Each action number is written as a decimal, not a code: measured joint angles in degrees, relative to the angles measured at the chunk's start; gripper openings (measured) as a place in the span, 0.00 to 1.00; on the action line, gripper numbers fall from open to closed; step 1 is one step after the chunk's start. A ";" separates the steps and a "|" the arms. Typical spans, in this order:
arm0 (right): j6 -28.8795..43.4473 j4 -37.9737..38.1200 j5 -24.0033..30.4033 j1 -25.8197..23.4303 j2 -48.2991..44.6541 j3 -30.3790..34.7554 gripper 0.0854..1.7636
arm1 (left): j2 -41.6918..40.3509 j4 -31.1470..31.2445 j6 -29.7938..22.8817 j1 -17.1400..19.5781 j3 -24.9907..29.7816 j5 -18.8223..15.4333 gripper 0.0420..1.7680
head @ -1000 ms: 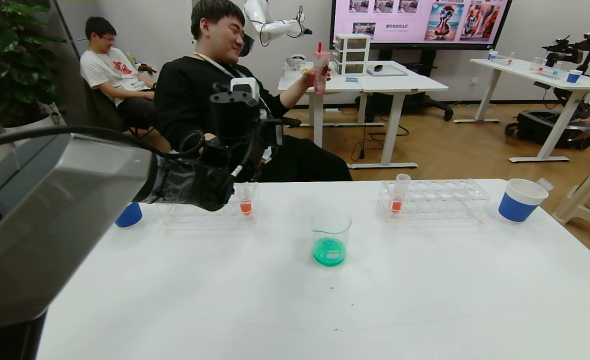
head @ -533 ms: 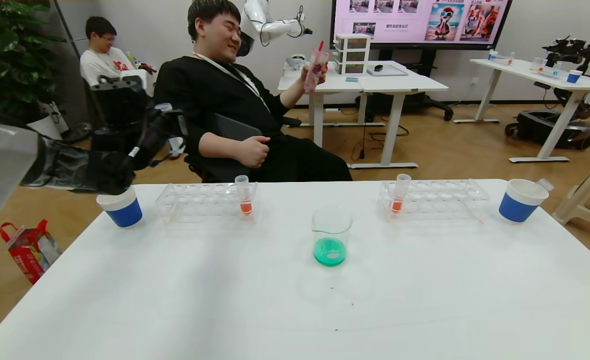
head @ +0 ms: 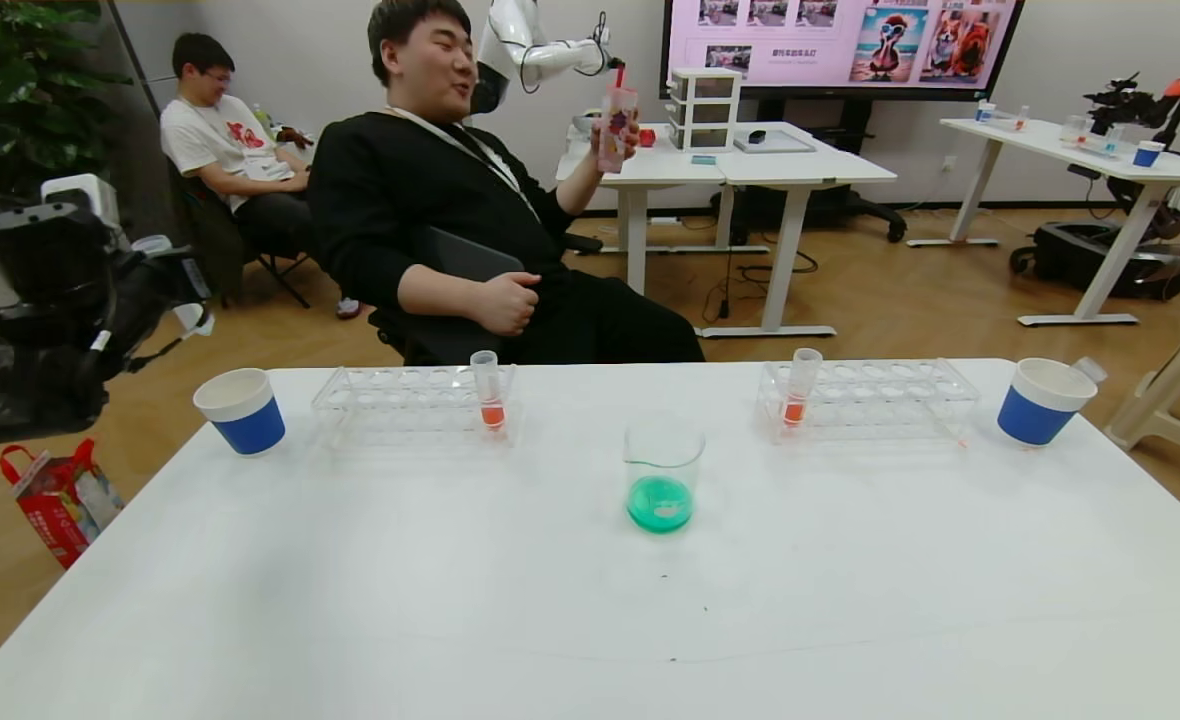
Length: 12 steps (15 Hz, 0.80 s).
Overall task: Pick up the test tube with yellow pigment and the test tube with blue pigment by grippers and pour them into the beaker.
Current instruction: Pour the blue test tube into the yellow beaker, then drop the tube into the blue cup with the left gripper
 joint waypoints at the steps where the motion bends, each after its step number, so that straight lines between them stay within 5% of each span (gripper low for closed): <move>1: 0.02 -0.02 0.00 0.00 0.00 0.00 0.98 | 0.22 -0.57 -0.11 1.32 1.43 -0.41 0.27; 12: 0.00 -0.02 0.00 0.00 0.00 -0.02 0.98 | 8.37 -11.89 0.11 1.02 8.37 -0.04 0.27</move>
